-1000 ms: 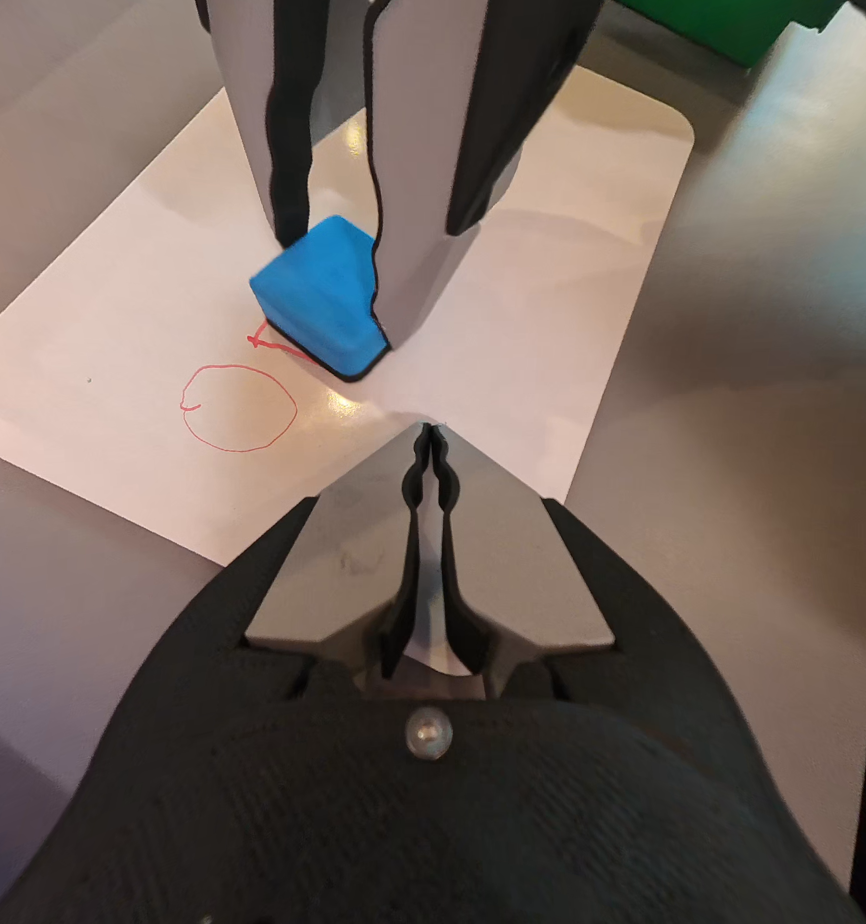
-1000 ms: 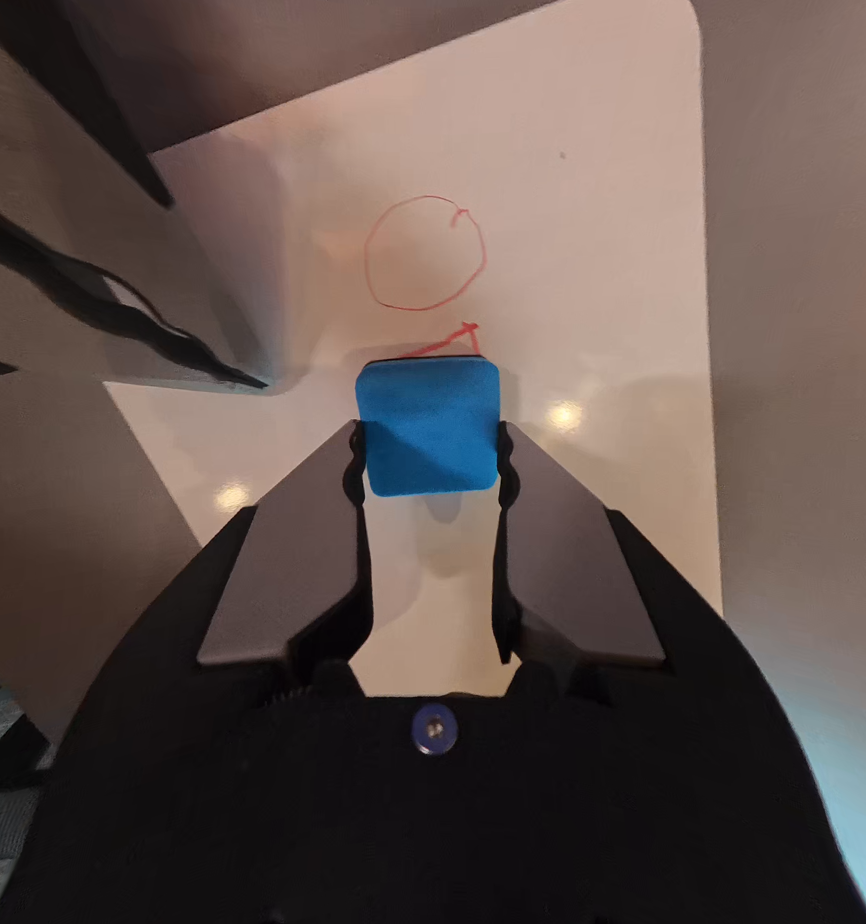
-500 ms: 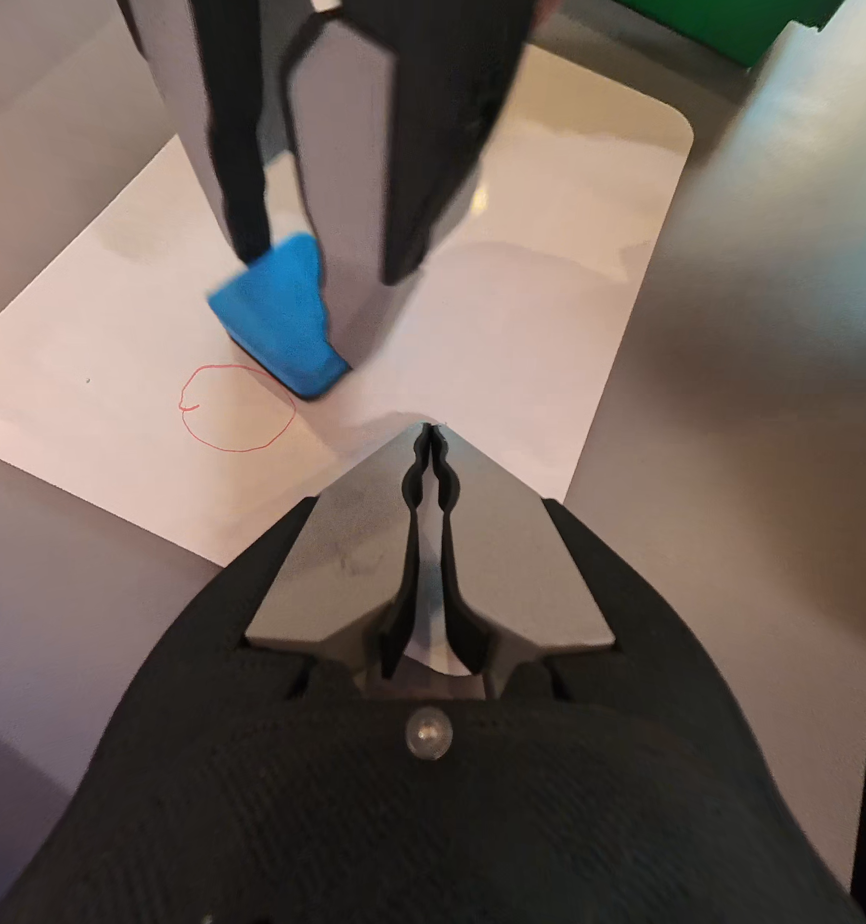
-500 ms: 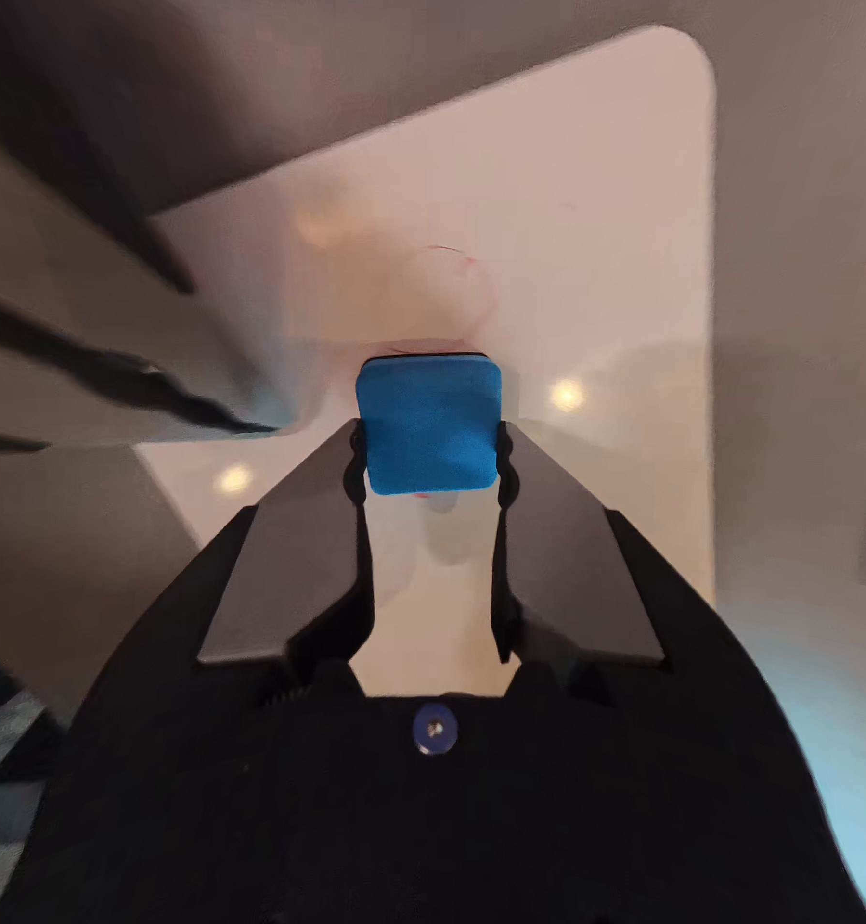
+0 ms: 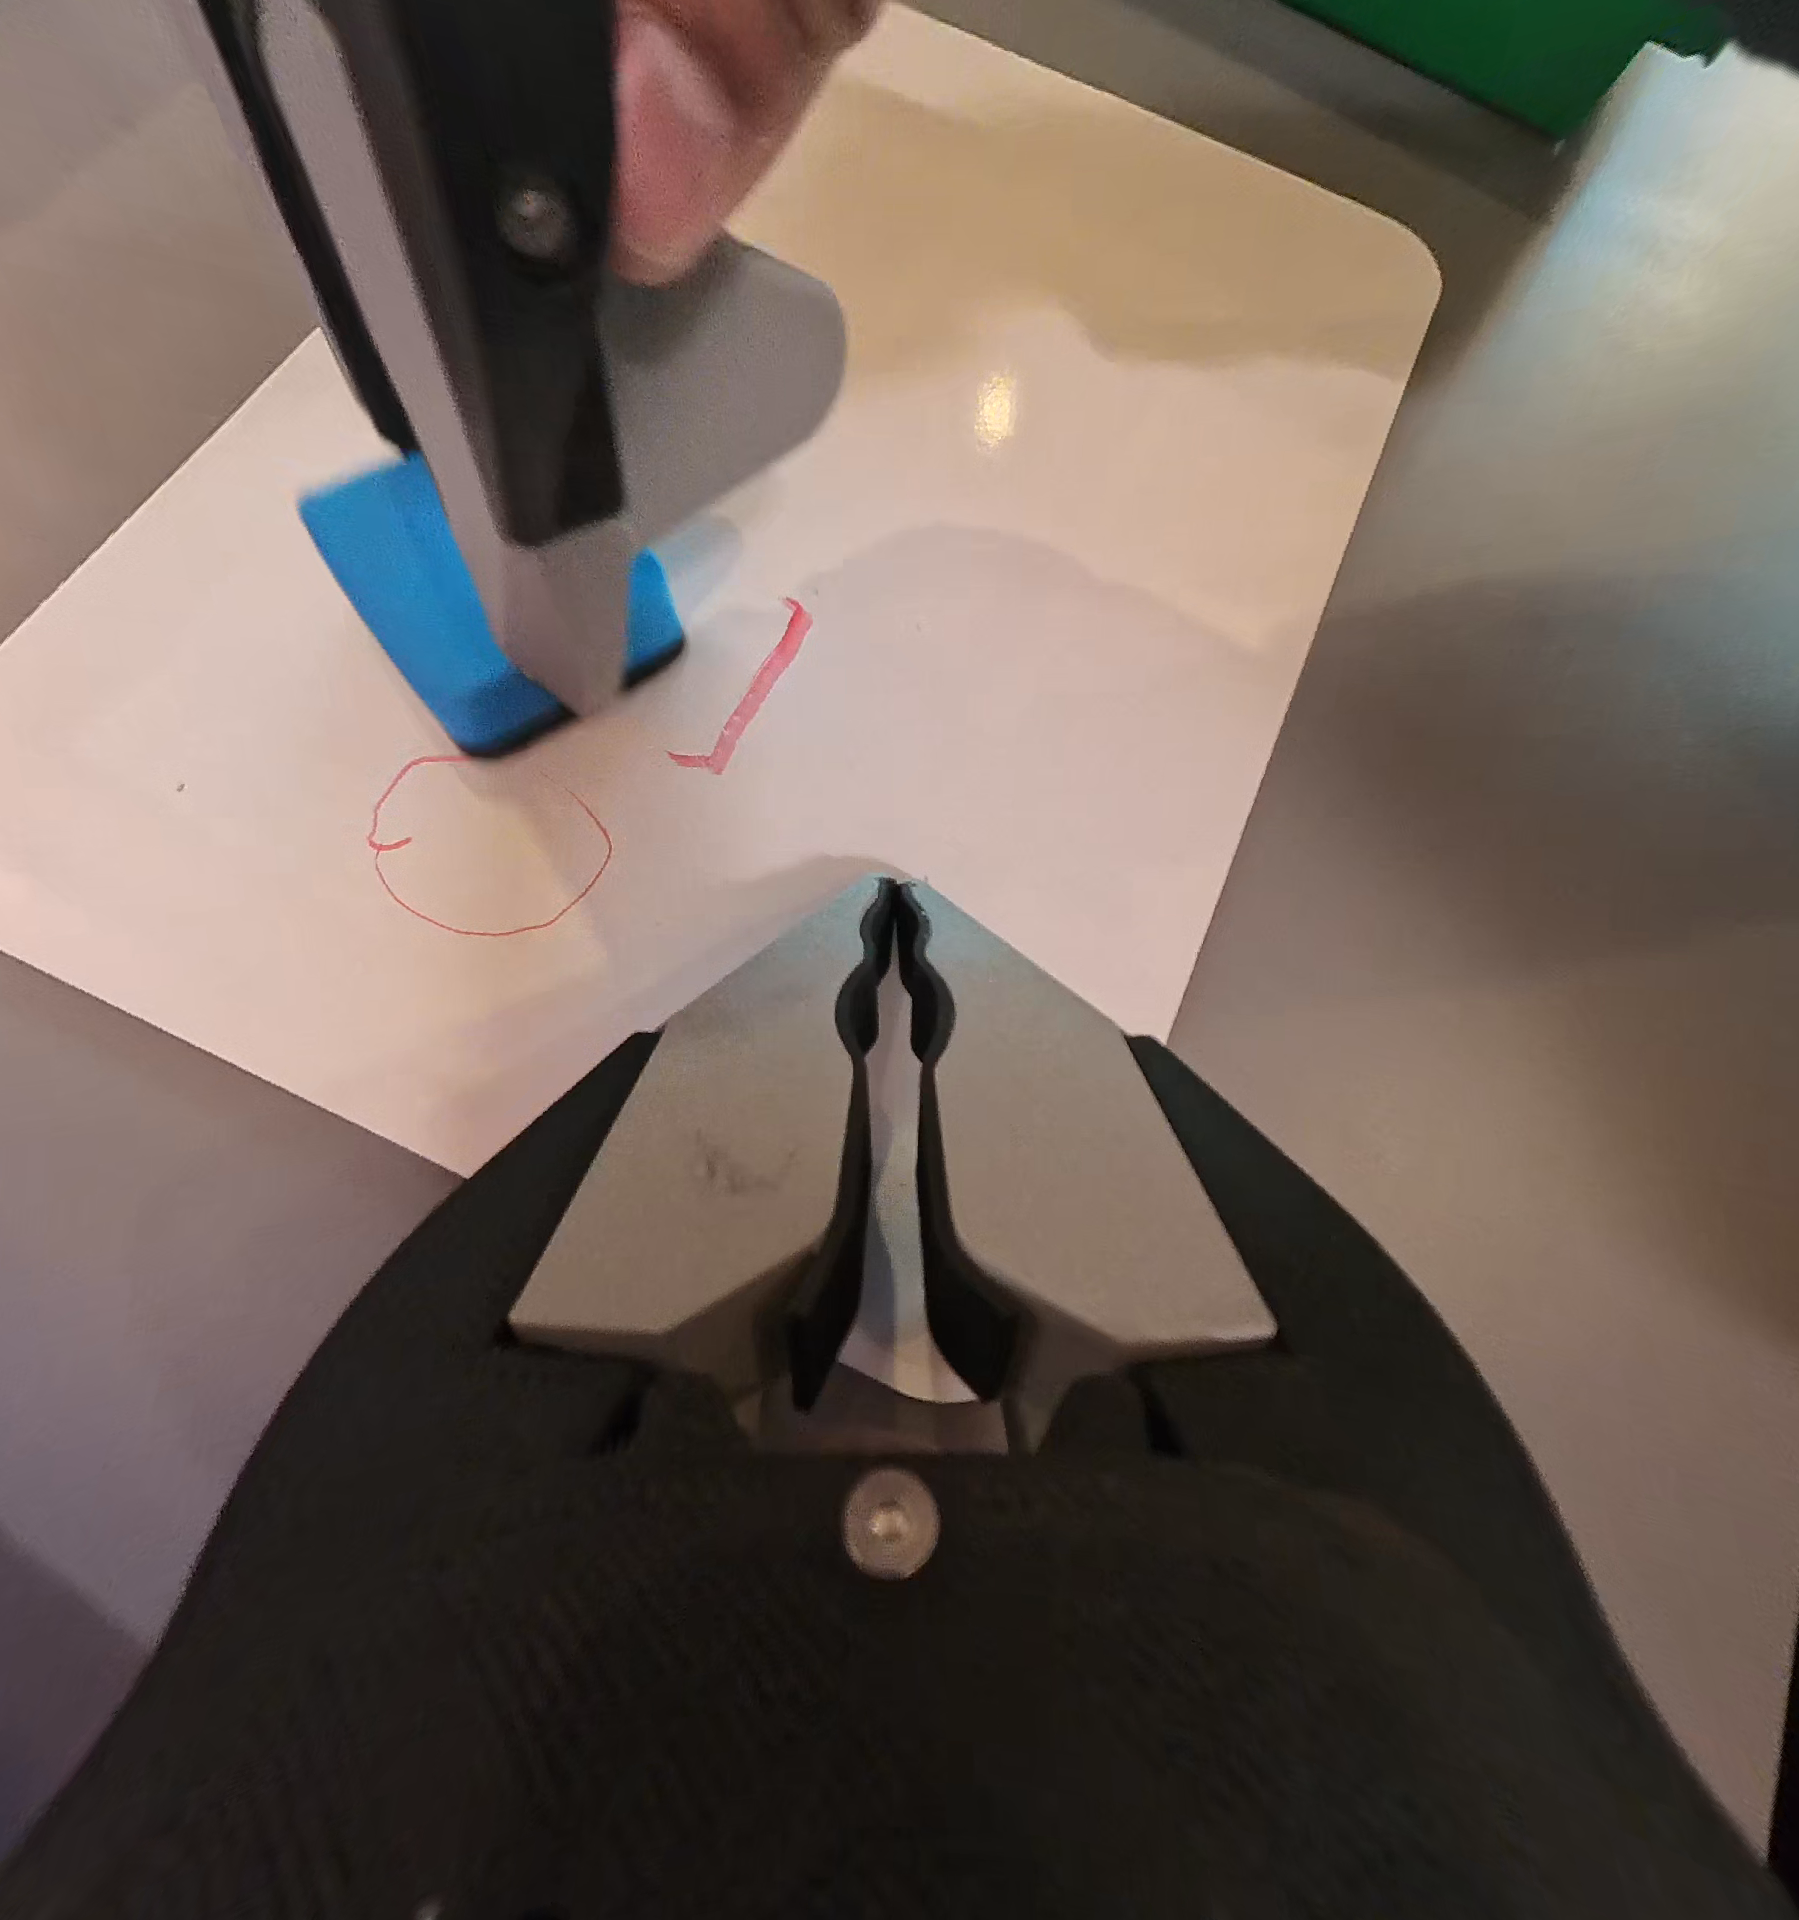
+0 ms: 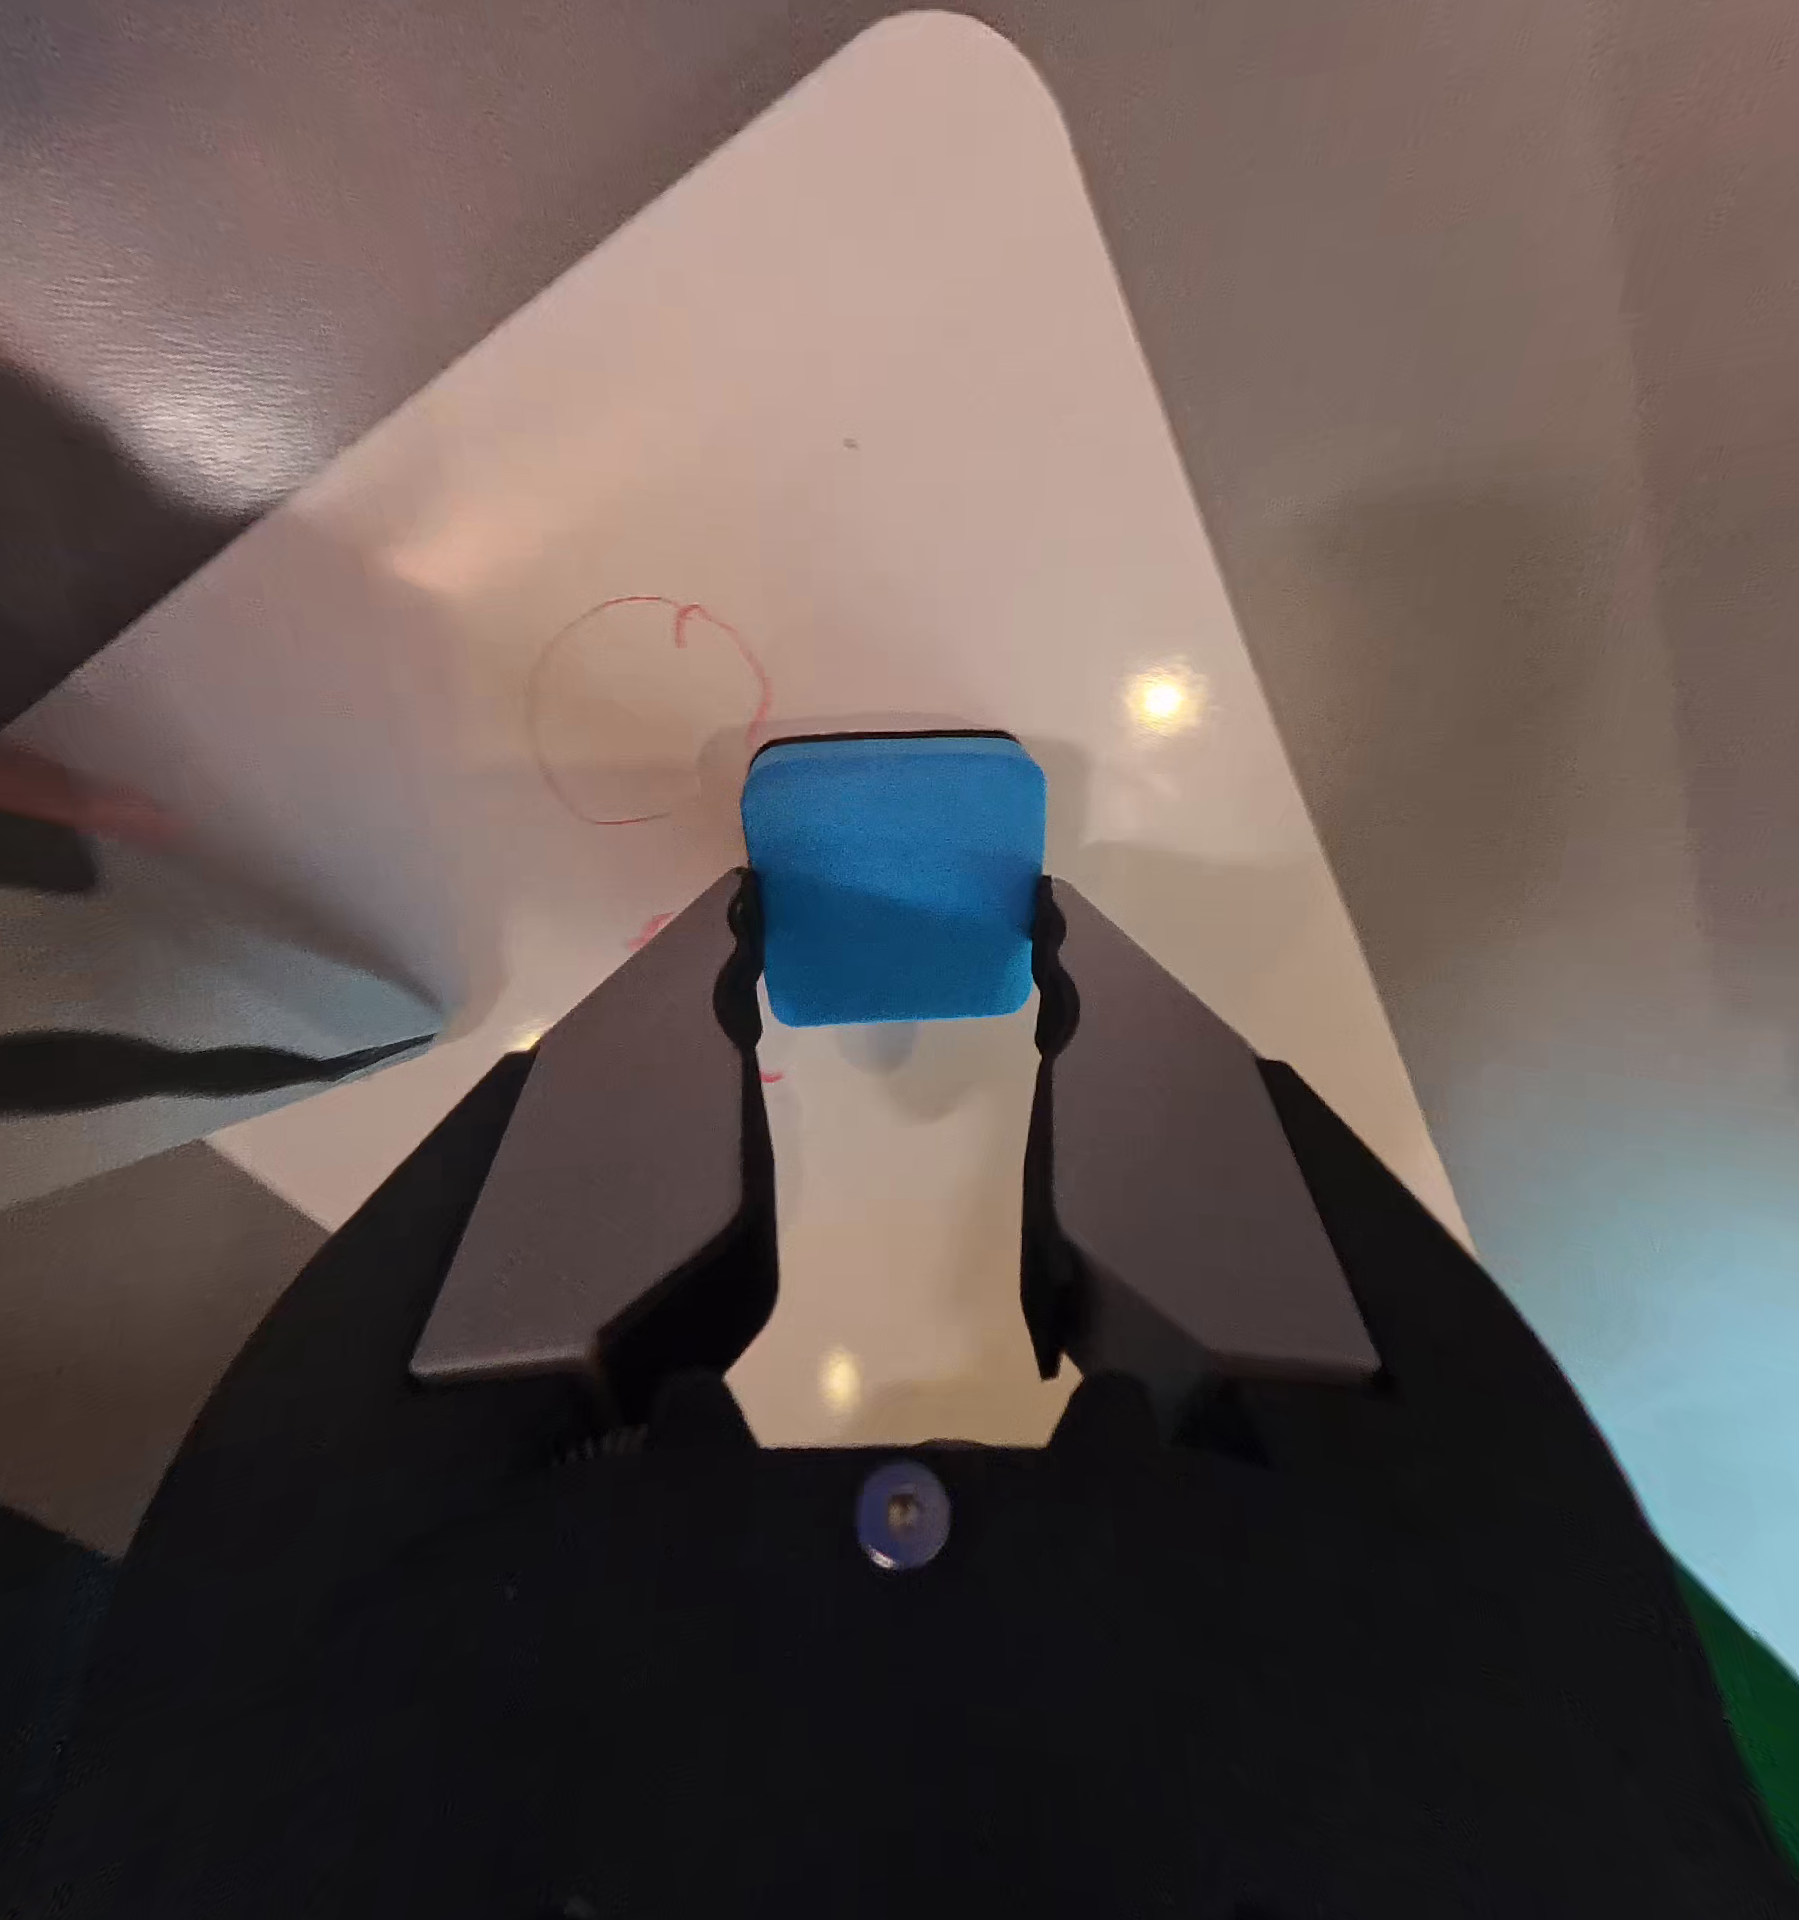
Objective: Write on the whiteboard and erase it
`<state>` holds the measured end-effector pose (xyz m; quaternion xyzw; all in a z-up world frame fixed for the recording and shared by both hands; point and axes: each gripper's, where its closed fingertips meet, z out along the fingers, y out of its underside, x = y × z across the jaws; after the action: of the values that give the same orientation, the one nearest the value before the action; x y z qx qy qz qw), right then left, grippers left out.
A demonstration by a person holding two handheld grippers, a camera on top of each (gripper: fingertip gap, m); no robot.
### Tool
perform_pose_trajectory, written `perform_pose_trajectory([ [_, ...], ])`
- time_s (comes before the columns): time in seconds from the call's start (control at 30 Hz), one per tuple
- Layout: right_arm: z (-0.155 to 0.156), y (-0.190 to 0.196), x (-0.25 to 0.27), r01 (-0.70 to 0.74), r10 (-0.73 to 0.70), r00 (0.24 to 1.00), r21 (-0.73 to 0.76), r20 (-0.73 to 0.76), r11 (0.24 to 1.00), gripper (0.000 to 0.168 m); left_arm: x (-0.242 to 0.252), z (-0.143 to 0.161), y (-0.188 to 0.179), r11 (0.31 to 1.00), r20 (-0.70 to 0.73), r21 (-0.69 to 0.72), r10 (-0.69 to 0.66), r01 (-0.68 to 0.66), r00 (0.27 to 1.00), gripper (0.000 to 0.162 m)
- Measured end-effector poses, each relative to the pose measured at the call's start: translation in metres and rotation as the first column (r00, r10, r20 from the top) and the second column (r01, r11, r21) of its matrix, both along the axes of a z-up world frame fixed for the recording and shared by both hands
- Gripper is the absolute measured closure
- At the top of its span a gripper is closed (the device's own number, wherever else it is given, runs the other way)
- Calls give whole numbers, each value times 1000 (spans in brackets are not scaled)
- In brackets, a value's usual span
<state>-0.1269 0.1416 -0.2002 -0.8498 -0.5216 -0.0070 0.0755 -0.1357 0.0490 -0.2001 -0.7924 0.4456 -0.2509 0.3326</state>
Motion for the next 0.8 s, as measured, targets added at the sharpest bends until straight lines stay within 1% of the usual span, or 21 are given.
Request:
perform_pose_trajectory([
  [0.07,0,-32,-15,-152,146,987,-89,-71,984,118,0,0,0,1000,-2,3,-1,1,1000,162],
  [0.1,1,-41,-16,-188,180,981,-109,-79,976,118,0,0,0,1000,-2,3,-1,1,1000,162],
  [0.13,0,-31,-9,-135,133,990,-75,-38,988,119,0,0,0,1000,-1,2,-1,1,1000,162],
  [0.17,0,-11,4,-43,43,999,-9,25,999,118,0,0,0,1000,-1,2,1,-1,1000,162],
  [0.2,0,-6,8,9,-8,1000,-11,21,1000,118,0,0,0,1000,-1,1,0,0,1000,162],
  [0.23,-1,-15,5,-29,29,1000,-46,-4,999,118,0,0,0,1000,0,0,-1,1,1000,162],
  [0.27,-1,-29,0,-107,106,994,-67,-21,992,118,0,0,0,1000,0,0,-1,1,1000,162],
  [0.3,0,-39,-1,-154,152,988,-78,-26,985,118,0,0,0,1000,-1,2,-1,1,1000,162],
  [0.33,-1,-37,4,-134,134,991,-66,-9,989,118,0,0,0,1000,-2,2,-1,1,1000,162],
  [0.37,-1,-27,13,-59,60,998,-43,22,997,118,0,0,0,1000,-1,1,-1,1,1000,162],
  [0.4,-1,-23,19,8,-7,1000,-42,22,999,118,0,0,0,1000,1,-1,-1,1,1000,162],
  [0.43,-1,-26,19,-2,2,1000,-50,6,999,118,0,0,0,1000,1,-2,-1,1,1000,162],
  [0.5,-1,-50,14,-149,148,989,-74,-16,986,118,0,0,0,1000,-1,1,-1,1,1000,162],
  [0.53,-1,-49,17,-142,142,990,-54,-1,988,118,0,0,0,1000,0,-1,-1,1,1000,162],
  [0.6,-1,-29,31,14,-14,999,-13,29,1000,118,0,0,0,1000,2,-3,0,0,1000,162],
  [0.63,-1,-28,32,25,-25,1000,-17,19,1000,118,0,0,0,1000,2,-4,-1,1,1000,162],
  [0.7,-1,-51,18,-133,131,991,-58,-34,989,118,0,0,0,1000,0,0,-4,4,1000,162],
  [0.73,-1,-57,14,-181,179,983,-54,-39,982,118,0,0,0,1000,0,-1,-3,3,1000,162],
  [0.77,-1,-50,16,-151,150,988,-29,-18,988,118,0,0,0,1000,1,-3,-3,3,1000,162],
  [0.8,-1,-36,18,-68,68,998,-1,-9,998,118,0,0,0,1000,1,-4,-3,3,1000,162],
])
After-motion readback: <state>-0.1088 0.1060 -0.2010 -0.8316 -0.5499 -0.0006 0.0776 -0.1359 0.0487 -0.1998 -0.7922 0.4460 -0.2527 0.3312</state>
